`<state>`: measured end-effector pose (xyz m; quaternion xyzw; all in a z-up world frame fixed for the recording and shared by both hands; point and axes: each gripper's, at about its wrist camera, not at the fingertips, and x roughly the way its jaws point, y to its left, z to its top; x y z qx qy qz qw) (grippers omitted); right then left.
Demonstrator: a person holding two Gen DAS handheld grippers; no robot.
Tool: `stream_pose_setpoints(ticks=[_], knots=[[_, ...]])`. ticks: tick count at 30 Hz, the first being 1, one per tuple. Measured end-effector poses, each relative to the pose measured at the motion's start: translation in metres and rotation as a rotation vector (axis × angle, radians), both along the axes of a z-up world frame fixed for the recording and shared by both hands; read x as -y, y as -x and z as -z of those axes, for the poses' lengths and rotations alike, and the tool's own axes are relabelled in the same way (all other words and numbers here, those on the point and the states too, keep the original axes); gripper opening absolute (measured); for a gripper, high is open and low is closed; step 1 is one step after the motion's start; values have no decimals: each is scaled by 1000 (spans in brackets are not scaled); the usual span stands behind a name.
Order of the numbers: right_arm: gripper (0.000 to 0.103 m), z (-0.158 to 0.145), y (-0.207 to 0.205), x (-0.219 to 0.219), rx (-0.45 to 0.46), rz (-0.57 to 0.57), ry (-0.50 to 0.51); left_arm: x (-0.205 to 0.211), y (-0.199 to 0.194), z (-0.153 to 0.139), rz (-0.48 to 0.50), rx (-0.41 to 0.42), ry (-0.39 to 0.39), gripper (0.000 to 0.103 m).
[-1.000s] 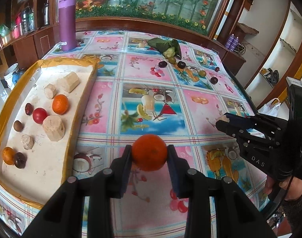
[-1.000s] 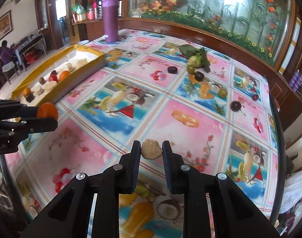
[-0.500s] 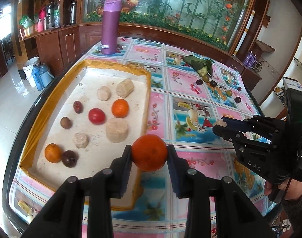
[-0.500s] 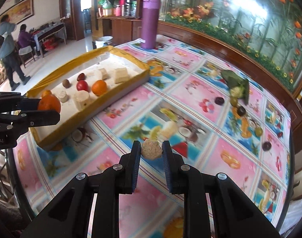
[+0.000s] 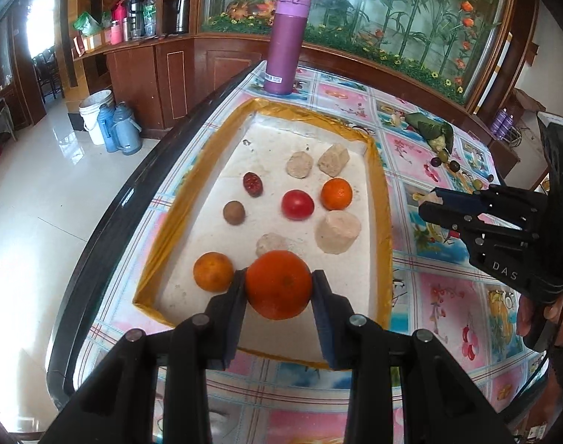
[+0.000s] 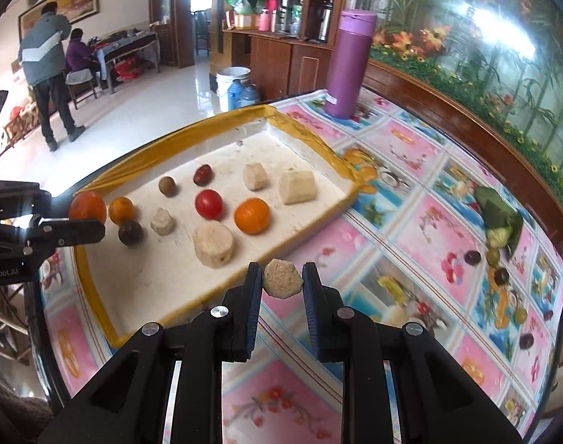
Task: Organize fruits
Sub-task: 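Carry the orange in the left gripper while the right carries the tan cake over the tray, then lower and release the orange with the left gripper while the right releases the cake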
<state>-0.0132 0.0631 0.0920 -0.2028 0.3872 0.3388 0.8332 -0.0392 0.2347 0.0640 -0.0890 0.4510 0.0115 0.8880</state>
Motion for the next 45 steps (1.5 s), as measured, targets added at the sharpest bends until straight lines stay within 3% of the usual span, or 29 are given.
stream_pose_setpoints(ticks=[8, 21, 38, 43, 45], knots=[[21, 6, -8, -34, -25, -55, 0, -2, 0, 9, 18, -19, 21, 37], [21, 23, 12, -58, -88, -144, 3, 0, -15, 26, 28, -51, 21, 37], [21, 48, 15, -68, -151, -184, 75, -2, -26, 36, 82, -57, -52, 38], [21, 49, 11, -68, -165, -182, 79, -3, -31, 39, 87, -65, -86, 40], [21, 50, 11, -68, -167, -184, 79, -6, -31, 41, 86, -78, -78, 50]])
